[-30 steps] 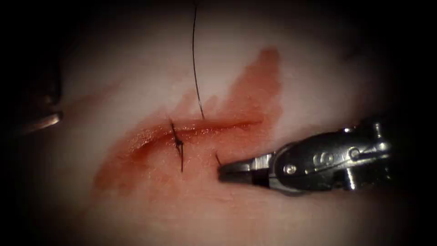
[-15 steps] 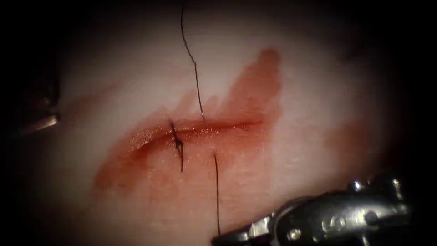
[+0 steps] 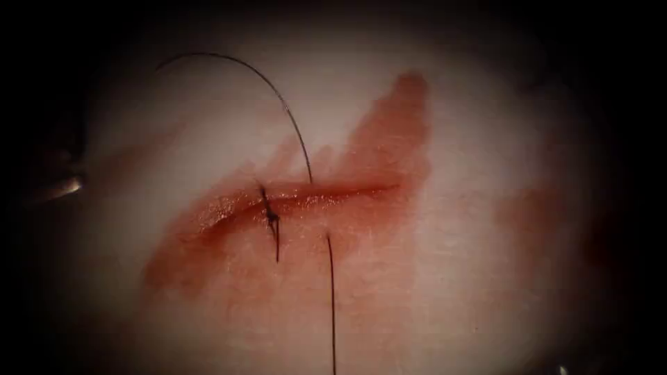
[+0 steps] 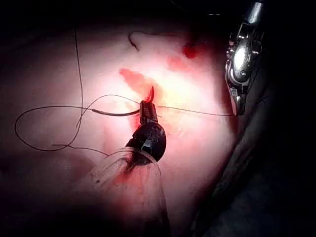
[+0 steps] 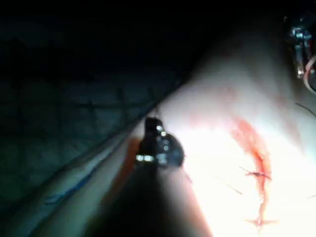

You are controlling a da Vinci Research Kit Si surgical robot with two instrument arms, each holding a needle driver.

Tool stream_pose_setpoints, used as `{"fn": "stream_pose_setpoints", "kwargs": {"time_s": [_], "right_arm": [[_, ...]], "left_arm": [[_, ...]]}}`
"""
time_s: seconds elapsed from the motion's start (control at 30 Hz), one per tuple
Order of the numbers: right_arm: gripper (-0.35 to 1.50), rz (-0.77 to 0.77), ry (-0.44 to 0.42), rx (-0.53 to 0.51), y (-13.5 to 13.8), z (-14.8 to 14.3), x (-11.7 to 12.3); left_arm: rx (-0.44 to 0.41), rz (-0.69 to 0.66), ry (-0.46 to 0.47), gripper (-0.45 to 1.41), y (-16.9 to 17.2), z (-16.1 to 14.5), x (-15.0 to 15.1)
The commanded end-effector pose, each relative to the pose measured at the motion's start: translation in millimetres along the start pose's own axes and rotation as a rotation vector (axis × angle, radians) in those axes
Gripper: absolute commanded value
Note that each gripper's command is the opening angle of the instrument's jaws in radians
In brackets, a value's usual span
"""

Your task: Wound Closure

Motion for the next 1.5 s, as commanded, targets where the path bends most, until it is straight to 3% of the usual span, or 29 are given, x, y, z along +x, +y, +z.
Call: {"fn": "stream_pose_setpoints", "kwargs": {"time_s": [0.03, 0.1, 0.13, 0.17, 0.2, 0.3, 0.33, 0.47, 0.6, 0.73, 0.97, 1.1, 1.23, 1.27, 1.5], "right_arm": [[-0.35, -0.003, 0.004, 0.021, -0.7, 0.8, 0.0], [-0.35, -0.008, 0.007, 0.022, -0.4, 0.7, 0.1], [0.22, -0.005, 0.011, -0.019, 0.1, 0.5, 0.1], [0.56, -0.003, 0.019, -0.055, 0.5, 0.2, 0.0], [1.01, 0.006, 0.034, -0.123, 1.2, -0.6, -0.3], [1.16, 0.018, 0.029, -0.175, 1.8, -1.5, -0.6], [1.26, 0.044, 0.023, -0.246, 2.2, -2.7, -1.1], [1.38, 0.074, 0.011, -0.316, 2.6, -4.5, -2.9], [1.33, 0.078, 0.004, -0.351, 2.9, -5.5, -4.2], [1.31, 0.101, -0.026, -0.444, 5.2, -5.7, -5.4], [1.3, 0.144, -0.069, -0.595, 10.4, -2.4, -9.5], [1.26, 0.159, -0.055, -0.626, 11.7, -1.5, -10.5], [0.89, 0.156, -0.039, -0.632, 11.9, -1.4, -10.7], [0.54, 0.151, -0.017, -0.633, 11.8, -1.2, -10.5], [0.58, 0.15, 0.013, -0.648, 12.3, -1.0, -10.0]], "left_arm": [[-0.003, -0.001, -0.001, -0.45, 0.5, 0.6, -0.4], [-0.003, -0.001, 0.0, -0.45, 0.5, 0.6, -0.5], [-0.003, -0.001, 0.0, -0.45, 0.5, 0.6, -0.5], [-0.003, 0.0, 0.0, -0.45, 0.5, 0.6, -0.5], [-0.004, 0.0, 0.0, -0.45, 0.5, 0.5, -0.5], [-0.004, 0.0, 0.0, -0.45, 0.5, 0.5, -0.5], [-0.004, 0.0, 0.0, -0.45, 0.5, 0.4, -0.6], [-0.008, 0.0, -0.006, -0.45, 0.5, 0.6, -1.2], [-0.013, -0.007, -0.01, -0.45, 0.5, 0.6, -2.4], [-0.017, -0.007, -0.008, -0.45, 0.4, 0.4, -2.5], [-0.016, -0.013, -0.009, -0.45, 0.6, 0.4, -2.4], [-0.016, -0.013, -0.009, -0.45, 0.6, 0.4, -2.4], [-0.016, -0.013, -0.009, -0.45, 0.6, 0.4, -2.4], [-0.016, -0.013, -0.009, -0.45, 0.6, 0.4, -2.4], [-0.015, -0.013, -0.009, -0.45, 0.6, 0.4, -2.4]]}}
